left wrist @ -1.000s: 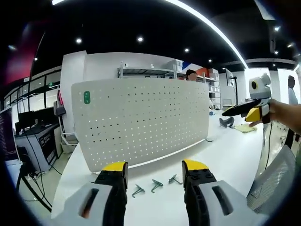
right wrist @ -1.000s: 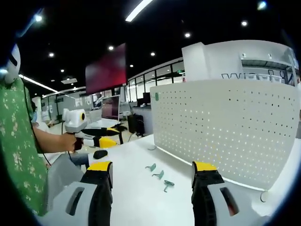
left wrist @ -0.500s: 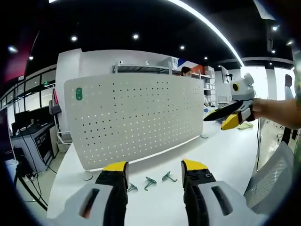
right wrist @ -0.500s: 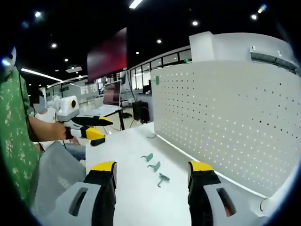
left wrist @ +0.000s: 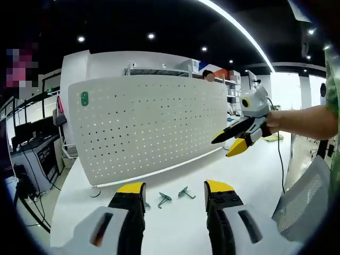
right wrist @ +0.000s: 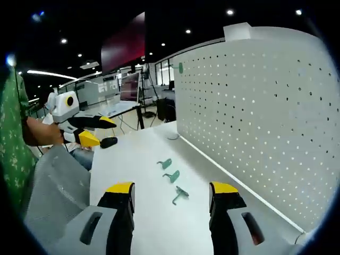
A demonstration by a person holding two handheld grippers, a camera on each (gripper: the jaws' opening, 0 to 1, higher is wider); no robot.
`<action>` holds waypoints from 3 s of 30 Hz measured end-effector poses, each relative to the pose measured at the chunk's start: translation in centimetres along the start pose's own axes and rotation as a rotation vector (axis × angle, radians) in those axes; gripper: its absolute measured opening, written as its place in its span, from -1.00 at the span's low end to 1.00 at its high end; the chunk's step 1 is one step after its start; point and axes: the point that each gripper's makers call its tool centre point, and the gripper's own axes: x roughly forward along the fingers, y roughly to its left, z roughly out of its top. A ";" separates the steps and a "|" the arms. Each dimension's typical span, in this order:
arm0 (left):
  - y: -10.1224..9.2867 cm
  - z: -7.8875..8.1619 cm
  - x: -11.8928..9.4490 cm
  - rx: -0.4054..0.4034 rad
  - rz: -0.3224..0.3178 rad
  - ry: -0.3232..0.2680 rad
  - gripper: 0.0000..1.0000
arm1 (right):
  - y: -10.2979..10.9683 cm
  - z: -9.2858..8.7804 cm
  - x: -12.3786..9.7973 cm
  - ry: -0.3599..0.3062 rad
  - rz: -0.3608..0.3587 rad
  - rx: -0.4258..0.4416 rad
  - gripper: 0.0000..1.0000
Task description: Insert the hook assembly into the mounting plate slot until the hook locks in place.
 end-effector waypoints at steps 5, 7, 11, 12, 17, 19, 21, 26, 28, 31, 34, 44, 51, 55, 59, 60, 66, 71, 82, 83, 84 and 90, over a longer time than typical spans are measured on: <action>-0.5 -0.5 0.3 -0.005 -0.008 0.015 -0.09 | -0.6 -1.0 1.5 0.035 0.023 0.000 0.11; -0.7 -0.7 0.4 -0.006 -0.010 0.020 -0.09 | -0.9 -1.4 2.2 0.047 0.033 0.005 0.10; -0.9 -1.1 0.5 -0.009 -0.016 0.032 -0.09 | -1.2 -2.1 3.2 0.070 0.050 0.007 0.02; -1.0 -1.2 0.5 -0.009 -0.018 0.036 -0.10 | -1.3 -2.2 3.4 0.075 0.053 0.008 0.02; -1.0 -2.1 0.6 -0.018 -0.020 0.059 -0.10 | -2.0 -3.6 4.6 0.106 0.066 0.021 0.00; -1.2 -2.6 0.6 -0.020 -0.024 0.071 -0.10 | -2.1 -4.1 5.0 0.118 0.072 0.022 -0.01; -1.3 -3.1 0.7 -0.020 -0.027 0.086 -0.10 | -2.2 -4.5 5.3 0.126 0.079 0.026 -0.03; -1.6 -3.9 1.0 -0.029 -0.035 0.111 -0.10 | -2.5 -5.2 6.2 0.140 0.095 0.036 -0.06; -1.7 -4.2 1.1 -0.033 -0.038 0.121 -0.10 | -2.6 -5.4 6.7 0.146 0.101 0.034 -0.08; -1.8 -4.6 1.1 -0.039 -0.042 0.132 -0.10 | -2.8 -5.7 7.4 0.154 0.108 0.033 -0.12; -1.7 -4.9 1.2 -0.042 -0.044 0.141 -0.11 | -2.9 -6.1 8.0 0.166 0.117 0.026 -0.17; -1.8 -5.2 1.2 -0.051 -0.049 0.149 -0.12 | -3.2 -7.1 9.7 0.194 0.132 -0.003 -0.36; -1.8 -5.3 1.1 -0.052 -0.051 0.154 -0.13 | -3.0 -8.1 10.7 0.227 0.146 -0.041 -0.46; -1.8 -5.3 1.1 -0.055 -0.052 0.154 -0.14 | -3.0 -8.4 10.9 0.233 0.146 -0.046 -0.55; -1.9 -5.4 1.0 -0.056 -0.054 0.155 -0.14 | -3.0 -8.5 11.1 0.229 0.148 -0.049 -0.63; -1.9 -5.4 1.0 -0.056 -0.055 0.156 -0.14 | -3.0 -8.5 11.2 0.231 0.149 -0.052 -0.64; -1.9 -5.4 1.0 -0.056 -0.057 0.159 -0.16 | -2.9 -8.7 11.5 0.240 0.155 -0.084 -0.72; -1.9 -5.5 1.0 -0.060 -0.059 0.159 -0.18 | -3.0 -8.9 11.7 0.244 0.157 -0.096 -0.76; -1.9 -5.5 1.0 -0.064 -0.057 0.159 -0.20 | -2.9 -9.5 12.1 0.260 0.166 -0.142 -0.85; -1.8 -5.5 1.0 -0.064 -0.056 0.159 -0.20 | -2.9 -9.5 12.1 0.259 0.166 -0.143 -0.86; -1.8 -5.5 1.0 -0.063 -0.056 0.159 -0.20 | -3.0 -9.5 12.1 0.257 0.165 -0.143 -0.87; -1.7 -5.5 1.0 -0.065 -0.053 0.160 -0.21 | -3.3 -9.6 12.3 0.258 0.160 -0.148 -0.92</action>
